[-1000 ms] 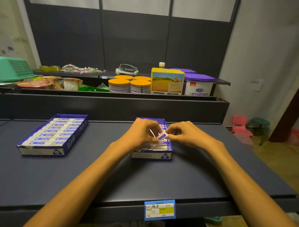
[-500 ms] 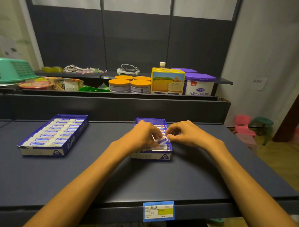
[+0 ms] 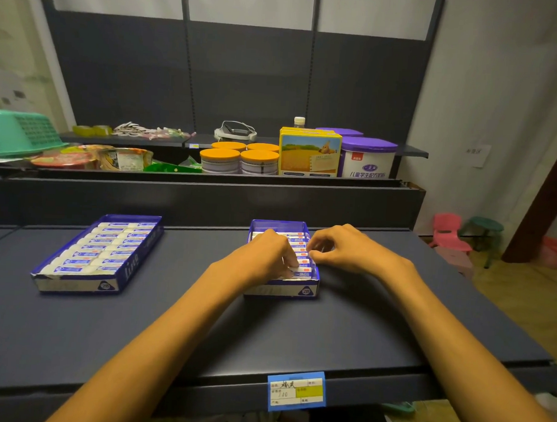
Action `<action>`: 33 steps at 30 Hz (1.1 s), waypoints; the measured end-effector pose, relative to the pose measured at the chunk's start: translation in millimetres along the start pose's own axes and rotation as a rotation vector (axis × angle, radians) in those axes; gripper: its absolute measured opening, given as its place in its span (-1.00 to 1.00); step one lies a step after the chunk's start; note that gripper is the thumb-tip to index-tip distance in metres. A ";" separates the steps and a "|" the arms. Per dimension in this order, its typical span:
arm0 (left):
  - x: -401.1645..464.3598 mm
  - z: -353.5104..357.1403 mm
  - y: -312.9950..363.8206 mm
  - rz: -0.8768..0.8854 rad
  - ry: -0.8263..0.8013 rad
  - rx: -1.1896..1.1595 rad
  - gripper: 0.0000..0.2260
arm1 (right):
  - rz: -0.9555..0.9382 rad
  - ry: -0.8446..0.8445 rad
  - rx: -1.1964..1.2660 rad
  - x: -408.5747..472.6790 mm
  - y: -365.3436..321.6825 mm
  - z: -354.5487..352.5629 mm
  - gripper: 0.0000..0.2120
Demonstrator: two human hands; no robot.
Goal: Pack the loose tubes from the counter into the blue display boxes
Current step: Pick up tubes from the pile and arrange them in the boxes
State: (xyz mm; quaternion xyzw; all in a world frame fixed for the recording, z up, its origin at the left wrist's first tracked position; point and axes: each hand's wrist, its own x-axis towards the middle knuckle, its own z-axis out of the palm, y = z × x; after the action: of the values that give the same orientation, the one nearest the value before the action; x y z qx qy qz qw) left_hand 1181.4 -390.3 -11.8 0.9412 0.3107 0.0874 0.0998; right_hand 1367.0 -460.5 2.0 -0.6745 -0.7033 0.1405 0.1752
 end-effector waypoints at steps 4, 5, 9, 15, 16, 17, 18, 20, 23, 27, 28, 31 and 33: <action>0.3 -0.3 -0.2 0.005 0.005 0.010 -0.69 | 0.007 -0.002 -0.013 -0.5 -3.3 -0.3 -0.72; 0.4 0.0 0.1 0.008 0.007 0.015 -0.69 | 0.009 -0.001 -0.014 -0.9 -3.8 -0.4 -0.72; 0.5 1.7 0.5 0.017 0.019 0.028 -0.70 | 0.011 0.003 -0.016 -2.5 -4.7 0.5 -0.71; -8.3 -11.2 2.7 0.054 0.049 0.009 -0.73 | 0.000 0.038 -0.052 -6.5 -7.4 0.4 -0.69; -11.6 -16.2 2.1 0.048 0.091 -0.010 -0.73 | -0.003 0.056 -0.049 -8.2 -8.5 -1.2 -0.68; -16.0 -21.9 0.2 0.033 0.145 -0.038 -0.73 | -0.009 0.085 -0.046 -10.0 -10.0 -3.4 -0.66; -21.2 -28.0 -2.7 0.011 0.203 -0.069 -0.73 | -0.015 0.125 -0.050 -11.7 -11.5 -6.2 -0.65; -34.4 -39.1 -11.2 -0.044 0.305 -0.106 -0.74 | -0.035 0.211 -0.063 -14.3 -15.3 -11.1 -0.63; -59.0 -50.3 -27.8 -0.145 0.398 -0.089 -0.71 | -0.066 0.244 -0.056 -14.8 -25.8 -10.5 -0.61; -101.1 -55.3 -44.3 -0.262 0.434 -0.044 -0.66 | -0.117 0.200 -0.071 -11.5 -52.6 6.5 -0.58; -112.7 -56.6 -47.3 -0.286 0.430 -0.026 -0.65 | -0.134 0.195 -0.085 -10.8 -62.0 11.2 -0.57; -146.1 -60.9 -57.0 -0.350 0.413 0.039 -0.60 | -0.197 0.185 -0.129 -9.2 -93.3 25.6 -0.55; -168.1 -64.3 -63.6 -0.385 0.404 0.088 -0.60 | -0.249 0.185 -0.157 -7.4 -116.6 35.9 -0.55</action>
State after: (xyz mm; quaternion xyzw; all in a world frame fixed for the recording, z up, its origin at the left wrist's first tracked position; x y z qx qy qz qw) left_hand 997.7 -432.9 17.6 0.8319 0.5007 0.2392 0.0097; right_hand 1246.7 -472.4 19.9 -0.6040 -0.7710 -0.0004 0.2018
